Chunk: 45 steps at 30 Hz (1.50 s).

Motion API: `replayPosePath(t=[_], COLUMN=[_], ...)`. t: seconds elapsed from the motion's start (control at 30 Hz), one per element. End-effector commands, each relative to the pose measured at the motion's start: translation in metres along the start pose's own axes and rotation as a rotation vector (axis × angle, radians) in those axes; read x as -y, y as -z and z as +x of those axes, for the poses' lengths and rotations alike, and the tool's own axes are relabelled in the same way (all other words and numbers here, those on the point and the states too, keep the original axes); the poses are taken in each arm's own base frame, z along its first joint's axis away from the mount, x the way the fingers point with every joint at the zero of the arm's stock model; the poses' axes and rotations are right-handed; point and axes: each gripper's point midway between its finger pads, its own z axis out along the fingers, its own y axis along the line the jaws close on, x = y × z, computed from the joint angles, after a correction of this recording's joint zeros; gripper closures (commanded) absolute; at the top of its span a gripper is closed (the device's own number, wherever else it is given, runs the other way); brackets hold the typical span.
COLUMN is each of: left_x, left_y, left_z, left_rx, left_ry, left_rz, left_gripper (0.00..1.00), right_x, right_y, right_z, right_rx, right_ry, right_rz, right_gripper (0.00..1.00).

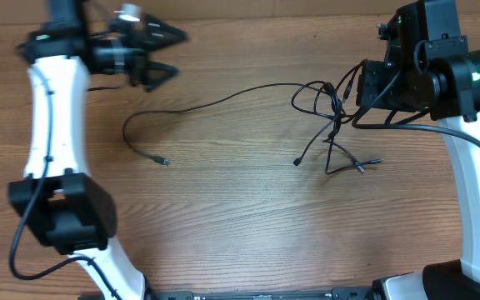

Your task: Untangle cables

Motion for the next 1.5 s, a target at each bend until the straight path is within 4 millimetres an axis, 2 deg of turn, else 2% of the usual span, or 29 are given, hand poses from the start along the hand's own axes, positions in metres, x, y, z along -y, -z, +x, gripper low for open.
replayPosePath(t=[0.0,0.13,0.3,0.43,0.6,0.7,0.83,0.9,0.97,1.07,1.23,1.4,1.47], left_x=[-0.007,0.001,-0.022,-0.03,-0.047,-0.072,-0.107,-0.111,-0.101,-0.081,-0.031,0.016,0.021], left_y=[-0.055,-0.091,-0.104,-0.114,-0.131,-0.148,-0.173,-0.18,-0.187,-0.189,-0.183,-0.175,-0.176], left_z=[0.02,0.031,0.014,0.003,-0.028,-0.038,-0.028,-0.02,-0.011,-0.009,-0.01,0.011,0.02], left_rx=[-0.034,-0.067,-0.033,-0.072,-0.075,-0.122,-0.236,-0.263,-0.279,-0.25,-0.16,-0.117,-0.13], left_ry=[-0.195,-0.538,-0.865,-1.14,-1.341,-1.387,-1.385,-1.372,-1.417,-1.468,-1.551,-1.609,-1.611], left_rz=[-0.191,-0.251,-0.527,-0.633,-0.71,-0.714,-0.653,-0.607,-0.543,-0.525,-0.488,-0.37,-0.339], left_gripper=[0.0,0.01,0.0,0.0,0.0,0.0,0.01,0.0,0.0,0.0,0.0,0.0,0.0], right_x=[0.003,0.003,0.003,0.003,0.003,0.003,0.003,0.002,0.002,0.001,0.0,0.0,0.0], right_y=[0.006,0.006,0.006,0.006,0.006,0.006,0.006,0.006,0.006,0.006,0.007,0.007,0.007], right_z=[-0.004,-0.004,-0.004,-0.004,-0.004,-0.004,-0.005,-0.006,-0.008,-0.011,-0.013,-0.013,-0.013], right_rx=[0.029,0.029,0.029,0.029,0.029,0.029,0.031,0.035,0.046,0.057,0.064,0.064,0.064], right_ry=[-0.006,-0.005,-0.005,-0.001,0.003,0.003,0.003,0.003,0.003,0.004,0.004,0.004,0.004], right_rz=[0.002,0.002,0.002,0.002,0.003,0.002,0.002,0.001,-0.002,-0.006,-0.008,-0.007,-0.007], right_gripper=[0.96,0.96,0.96,0.96,0.96,0.96,0.96,0.96,0.96,0.96,0.96,0.96,0.96])
